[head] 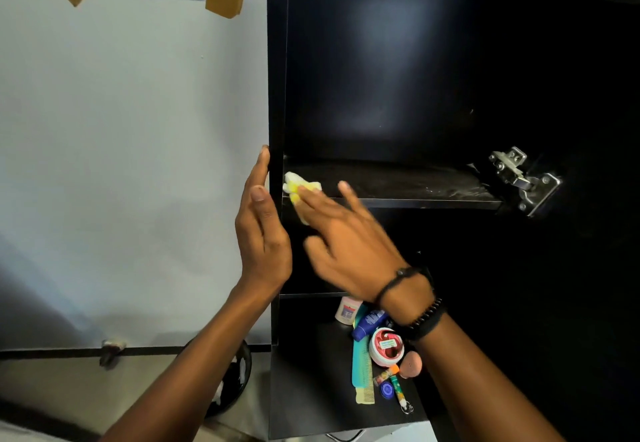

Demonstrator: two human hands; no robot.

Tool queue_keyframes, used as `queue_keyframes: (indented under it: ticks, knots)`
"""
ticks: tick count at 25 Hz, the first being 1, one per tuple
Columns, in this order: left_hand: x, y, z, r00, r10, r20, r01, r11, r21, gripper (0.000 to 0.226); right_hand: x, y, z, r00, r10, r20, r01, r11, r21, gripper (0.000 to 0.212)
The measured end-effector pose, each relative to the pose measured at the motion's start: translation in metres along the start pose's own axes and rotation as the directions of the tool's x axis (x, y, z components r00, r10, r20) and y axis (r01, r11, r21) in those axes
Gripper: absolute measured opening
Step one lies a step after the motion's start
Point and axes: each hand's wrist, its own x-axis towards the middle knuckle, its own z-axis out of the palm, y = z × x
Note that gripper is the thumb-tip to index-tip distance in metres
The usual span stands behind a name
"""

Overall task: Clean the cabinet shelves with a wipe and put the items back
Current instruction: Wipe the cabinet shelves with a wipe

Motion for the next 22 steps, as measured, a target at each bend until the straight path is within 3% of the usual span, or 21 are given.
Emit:
queue_keyframes:
  ticks: [3,6,9,13,16,18,20,22]
  knots:
    - [0.001,0.000,0.004,0.999,-0.029,-0.046,0.030,1.000,0.011,0.055,-0.016,0.035,-0.012,0.960,0.242,-0.143,-0.234,0.970,0.069,0.037]
    - [-0.003,0.000,0.009,0.998,-0.022,-0.066,0.021,1.000,-0.012,0.049,0.000,0.056,-0.012,0.889,0.391,-0.238,-0.422,0.902,-0.095,0.034]
    - [-0.001,-0.001,0.005,0.999,-0.014,-0.035,0.014,1.000,0.007,0.046,0.032,0.054,-0.001,0.912,0.376,-0.161,-0.398,0.908,-0.134,0.047]
    - [-0.001,-0.002,0.002,1.000,0.008,-0.022,-0.008,1.000,0.012,0.048,0.062,0.011,0.010,0.992,0.117,0.045,-0.120,0.988,0.099,0.050]
    - [0.000,-0.004,-0.001,1.000,0.028,-0.009,-0.028,0.999,0.027,0.046,0.030,0.008,0.006,1.000,0.021,0.015,-0.022,0.998,0.051,0.049]
    - [0.002,-0.004,-0.004,0.999,0.031,-0.010,-0.031,0.999,0.042,0.045,0.006,0.029,-0.006,0.991,0.127,-0.049,-0.128,0.991,-0.037,0.045]
    - [0.002,-0.003,-0.004,1.000,0.028,-0.009,-0.027,0.998,0.053,0.045,0.015,0.055,-0.017,0.942,0.323,-0.092,-0.334,0.933,-0.136,0.040]
    - [0.002,-0.002,-0.002,1.000,0.021,-0.017,-0.020,0.998,0.054,0.045,0.047,0.062,-0.018,0.921,0.387,-0.052,-0.390,0.910,-0.142,0.042]
